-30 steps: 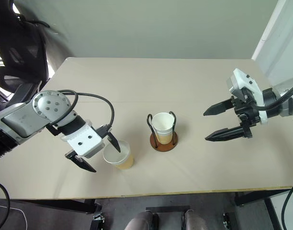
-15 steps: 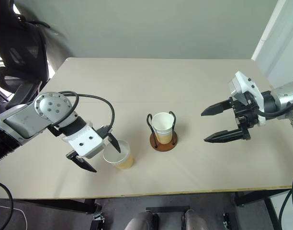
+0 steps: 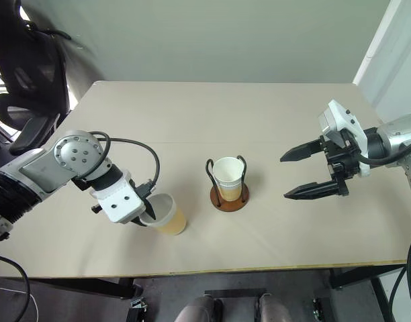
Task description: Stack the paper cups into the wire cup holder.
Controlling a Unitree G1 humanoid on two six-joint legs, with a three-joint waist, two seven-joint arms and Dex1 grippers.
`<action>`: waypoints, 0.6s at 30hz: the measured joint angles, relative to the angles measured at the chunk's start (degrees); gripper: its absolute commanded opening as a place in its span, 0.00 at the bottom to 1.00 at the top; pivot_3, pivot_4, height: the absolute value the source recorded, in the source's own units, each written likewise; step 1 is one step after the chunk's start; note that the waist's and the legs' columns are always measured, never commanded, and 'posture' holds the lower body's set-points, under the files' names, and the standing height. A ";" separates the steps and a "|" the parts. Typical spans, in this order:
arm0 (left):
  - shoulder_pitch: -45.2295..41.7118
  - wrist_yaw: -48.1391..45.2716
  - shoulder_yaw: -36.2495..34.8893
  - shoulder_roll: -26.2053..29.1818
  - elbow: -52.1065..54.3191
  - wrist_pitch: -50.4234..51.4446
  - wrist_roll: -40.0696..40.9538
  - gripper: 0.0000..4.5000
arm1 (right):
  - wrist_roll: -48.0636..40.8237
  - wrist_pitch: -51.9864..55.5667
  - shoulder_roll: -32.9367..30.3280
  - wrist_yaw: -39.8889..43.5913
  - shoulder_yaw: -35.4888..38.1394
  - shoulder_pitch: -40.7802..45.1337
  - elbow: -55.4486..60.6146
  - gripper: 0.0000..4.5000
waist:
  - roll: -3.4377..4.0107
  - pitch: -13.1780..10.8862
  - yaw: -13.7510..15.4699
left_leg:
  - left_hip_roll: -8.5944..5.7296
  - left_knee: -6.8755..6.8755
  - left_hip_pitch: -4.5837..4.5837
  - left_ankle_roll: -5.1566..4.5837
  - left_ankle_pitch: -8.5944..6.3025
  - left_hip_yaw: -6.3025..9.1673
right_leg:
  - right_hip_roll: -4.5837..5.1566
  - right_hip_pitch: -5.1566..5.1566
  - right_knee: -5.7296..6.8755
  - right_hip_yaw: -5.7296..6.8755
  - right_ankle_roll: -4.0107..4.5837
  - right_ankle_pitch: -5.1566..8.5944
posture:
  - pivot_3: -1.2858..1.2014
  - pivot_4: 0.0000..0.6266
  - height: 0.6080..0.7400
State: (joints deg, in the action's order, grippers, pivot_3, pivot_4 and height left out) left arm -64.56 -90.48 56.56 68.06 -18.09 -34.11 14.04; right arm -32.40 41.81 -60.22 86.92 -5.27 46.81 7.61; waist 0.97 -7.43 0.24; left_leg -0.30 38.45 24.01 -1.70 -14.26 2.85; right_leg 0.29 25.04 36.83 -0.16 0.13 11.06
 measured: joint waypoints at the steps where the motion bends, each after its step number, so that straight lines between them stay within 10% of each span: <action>1: -0.01 0.00 -0.64 -0.30 -0.29 -0.37 -0.03 0.01 | 0.00 0.01 0.00 0.00 0.00 -0.01 0.01 1.00 | 0.00 0.00 0.00 | 0.00 0.00 0.00 0.00 0.00 0.00 | 0.00 0.00 0.00 0.00 0.00 0.00 | 0.52 0.24 1.00; 18: -10.01 -0.10 -11.83 -14.09 -24.46 -1.27 -8.47 0.01 | 0.16 -0.12 -0.68 0.66 -0.10 -0.53 0.02 1.00 | 0.00 0.00 0.17 | 0.00 0.06 0.04 -0.05 -0.04 0.00 | 0.01 0.00 0.00 0.01 -0.02 -0.01 | 0.52 0.24 1.00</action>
State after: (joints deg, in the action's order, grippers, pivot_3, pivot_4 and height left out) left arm -74.57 -90.58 44.74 53.97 -42.55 -35.38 5.57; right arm -32.24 41.69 -60.90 87.57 -5.37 46.28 7.63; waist 0.97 -7.43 0.40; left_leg -0.30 38.51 24.05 -1.75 -14.30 2.85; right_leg 0.30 25.04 36.82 -0.15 0.11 11.05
